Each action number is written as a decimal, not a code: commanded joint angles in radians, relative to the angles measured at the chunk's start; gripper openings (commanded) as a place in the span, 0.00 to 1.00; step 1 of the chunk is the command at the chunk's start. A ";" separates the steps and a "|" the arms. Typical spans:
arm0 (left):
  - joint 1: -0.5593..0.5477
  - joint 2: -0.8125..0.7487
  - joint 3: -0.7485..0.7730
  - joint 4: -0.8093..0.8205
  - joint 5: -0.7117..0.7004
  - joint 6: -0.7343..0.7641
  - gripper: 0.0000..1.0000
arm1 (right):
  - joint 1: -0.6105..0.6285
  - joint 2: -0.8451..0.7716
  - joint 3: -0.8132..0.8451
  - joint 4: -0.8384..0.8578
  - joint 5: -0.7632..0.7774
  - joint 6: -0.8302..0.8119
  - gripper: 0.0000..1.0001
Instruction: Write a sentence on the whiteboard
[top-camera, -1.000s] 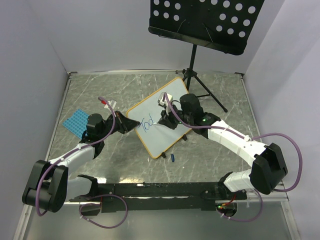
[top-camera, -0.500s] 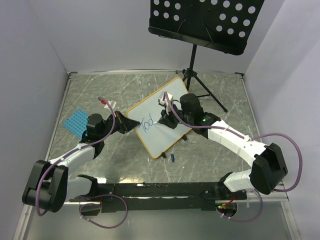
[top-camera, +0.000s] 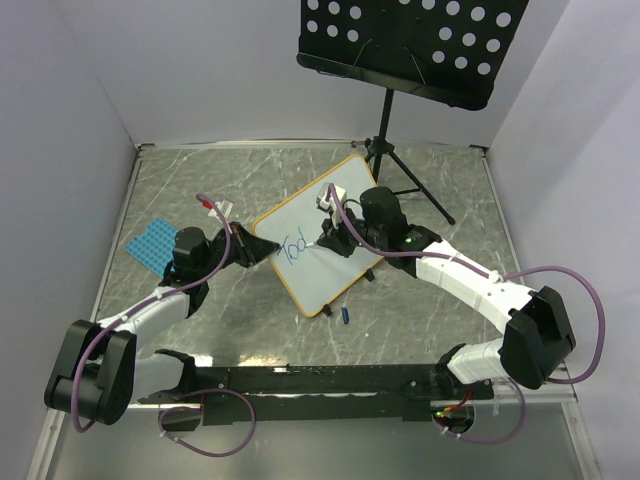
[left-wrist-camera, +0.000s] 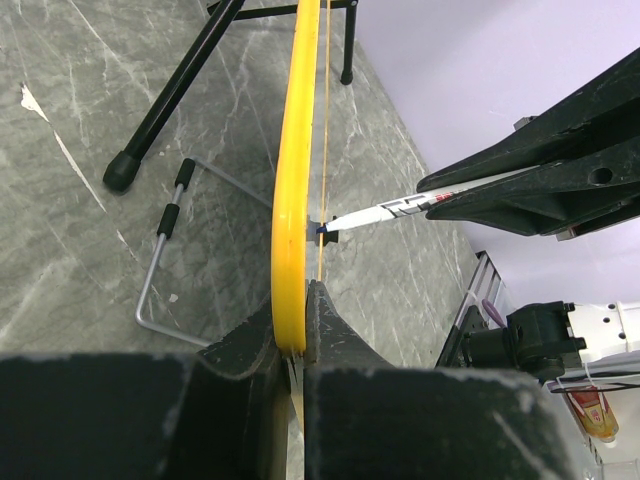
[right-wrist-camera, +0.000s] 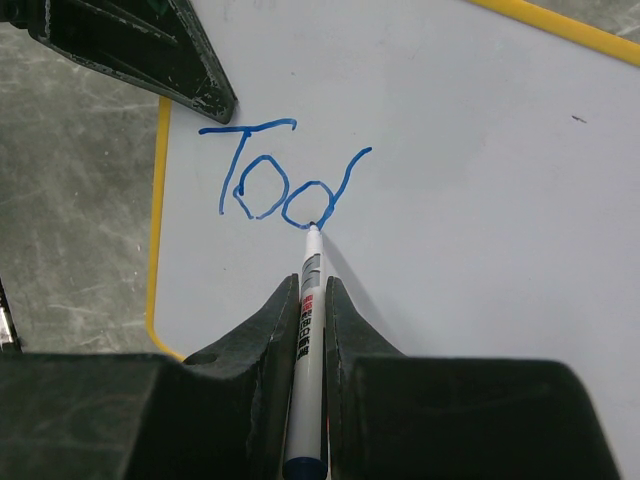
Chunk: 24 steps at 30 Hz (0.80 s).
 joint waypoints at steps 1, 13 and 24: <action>-0.020 0.003 -0.010 -0.044 0.085 0.080 0.01 | -0.012 -0.019 0.026 0.039 0.038 -0.016 0.00; -0.020 0.000 -0.011 -0.047 0.082 0.083 0.01 | -0.020 -0.040 -0.009 0.008 0.018 -0.042 0.00; -0.020 0.003 -0.013 -0.041 0.085 0.082 0.01 | -0.052 -0.057 -0.017 -0.006 -0.009 -0.034 0.00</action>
